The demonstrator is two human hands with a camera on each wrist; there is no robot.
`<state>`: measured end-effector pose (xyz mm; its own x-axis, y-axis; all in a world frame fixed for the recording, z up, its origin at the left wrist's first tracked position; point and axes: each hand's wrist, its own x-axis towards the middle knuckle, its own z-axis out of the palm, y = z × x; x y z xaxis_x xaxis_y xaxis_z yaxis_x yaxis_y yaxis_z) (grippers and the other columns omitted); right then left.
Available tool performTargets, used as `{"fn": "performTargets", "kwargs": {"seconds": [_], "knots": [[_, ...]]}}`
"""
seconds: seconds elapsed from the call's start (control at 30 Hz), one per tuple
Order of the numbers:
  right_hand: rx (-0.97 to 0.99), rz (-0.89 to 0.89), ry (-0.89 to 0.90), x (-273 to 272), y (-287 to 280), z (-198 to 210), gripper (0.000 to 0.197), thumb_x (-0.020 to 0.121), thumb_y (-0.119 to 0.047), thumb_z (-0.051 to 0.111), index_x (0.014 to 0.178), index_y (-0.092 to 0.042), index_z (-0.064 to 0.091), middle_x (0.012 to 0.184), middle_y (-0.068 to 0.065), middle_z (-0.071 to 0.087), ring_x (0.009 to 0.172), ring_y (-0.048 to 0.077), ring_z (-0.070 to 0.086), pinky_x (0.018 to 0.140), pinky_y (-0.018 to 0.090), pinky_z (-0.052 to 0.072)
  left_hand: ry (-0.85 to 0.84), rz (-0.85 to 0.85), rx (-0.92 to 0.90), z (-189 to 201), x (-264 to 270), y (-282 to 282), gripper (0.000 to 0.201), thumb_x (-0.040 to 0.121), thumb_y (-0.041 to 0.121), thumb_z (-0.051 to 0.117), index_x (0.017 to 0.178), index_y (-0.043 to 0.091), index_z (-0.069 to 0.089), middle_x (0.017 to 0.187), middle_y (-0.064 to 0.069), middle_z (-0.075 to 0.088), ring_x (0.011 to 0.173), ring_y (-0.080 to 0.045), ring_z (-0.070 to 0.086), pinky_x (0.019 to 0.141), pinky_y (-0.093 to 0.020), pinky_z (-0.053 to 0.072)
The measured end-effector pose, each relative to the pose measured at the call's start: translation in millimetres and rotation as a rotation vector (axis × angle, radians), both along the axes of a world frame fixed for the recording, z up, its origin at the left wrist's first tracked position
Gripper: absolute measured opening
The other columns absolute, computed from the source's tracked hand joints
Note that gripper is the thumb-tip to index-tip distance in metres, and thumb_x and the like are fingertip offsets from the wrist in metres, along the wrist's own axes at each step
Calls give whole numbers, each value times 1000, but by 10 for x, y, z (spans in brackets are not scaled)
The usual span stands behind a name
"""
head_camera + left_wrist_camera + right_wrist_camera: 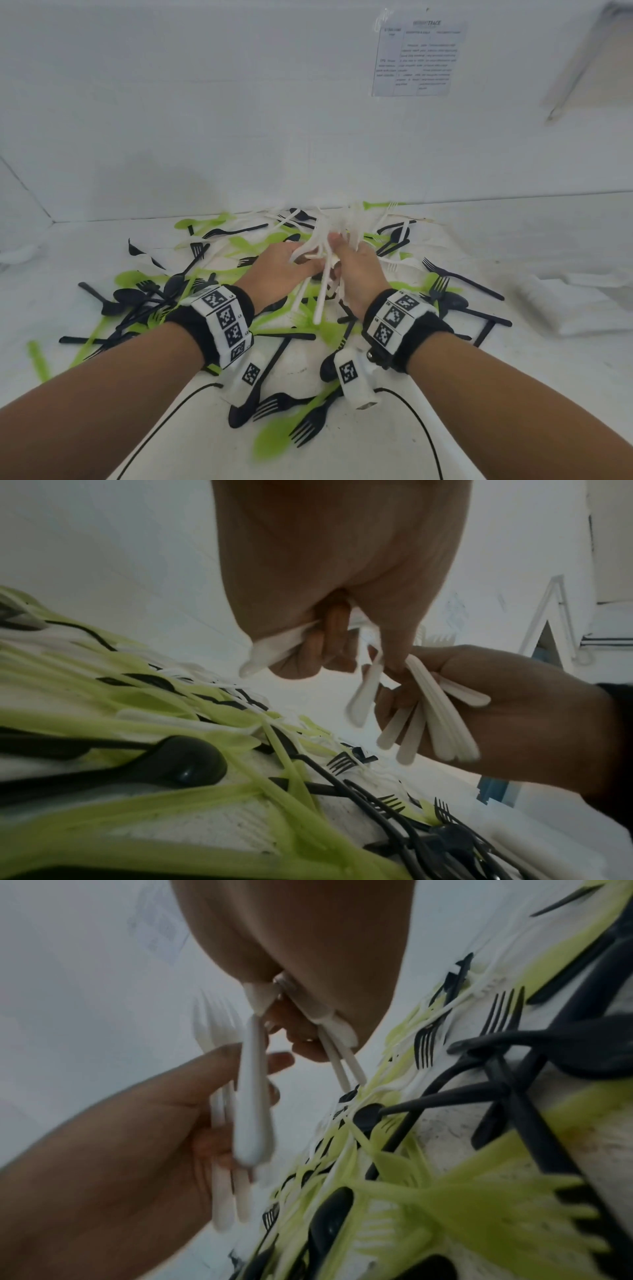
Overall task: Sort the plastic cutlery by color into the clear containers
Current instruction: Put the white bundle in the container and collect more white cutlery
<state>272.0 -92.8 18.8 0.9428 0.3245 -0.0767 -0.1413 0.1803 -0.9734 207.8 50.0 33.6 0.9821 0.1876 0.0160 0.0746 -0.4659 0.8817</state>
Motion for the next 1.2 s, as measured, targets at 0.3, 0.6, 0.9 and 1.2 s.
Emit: {"fn": "performTargets", "kwargs": {"seconds": [0.3,0.6,0.9,1.2], "knots": [[-14,-77,87,78,-20,-107,23,99,-39,64,94,-18,72,80,3,62,58,17,50,61,34,45,71,113,-130,-59,-5,59,15,105,16,45,104,21,60,88,1,52,74,-14,45,69,-24,40],[90,-27,145,-21,115,-92,25,99,-35,65,108,-13,71,87,8,74,76,26,71,72,43,60,-32,17,-306,-146,-36,-81,25,96,10,69,121,9,70,115,-12,74,108,-25,71,94,-32,56],[117,98,145,-168,134,-8,28,98,-36,67,102,-9,75,98,18,68,87,34,57,74,42,48,95,-65,-687,31,1,-59,30,96,27,63,118,9,55,102,-15,58,86,-26,64,77,-34,53],[59,123,217,-102,14,0,24,99,-33,67,89,-11,72,77,6,64,61,17,58,57,27,50,127,-96,-645,-34,-15,-72,29,101,12,44,126,1,55,104,-14,69,91,-29,69,92,-44,53]]}}
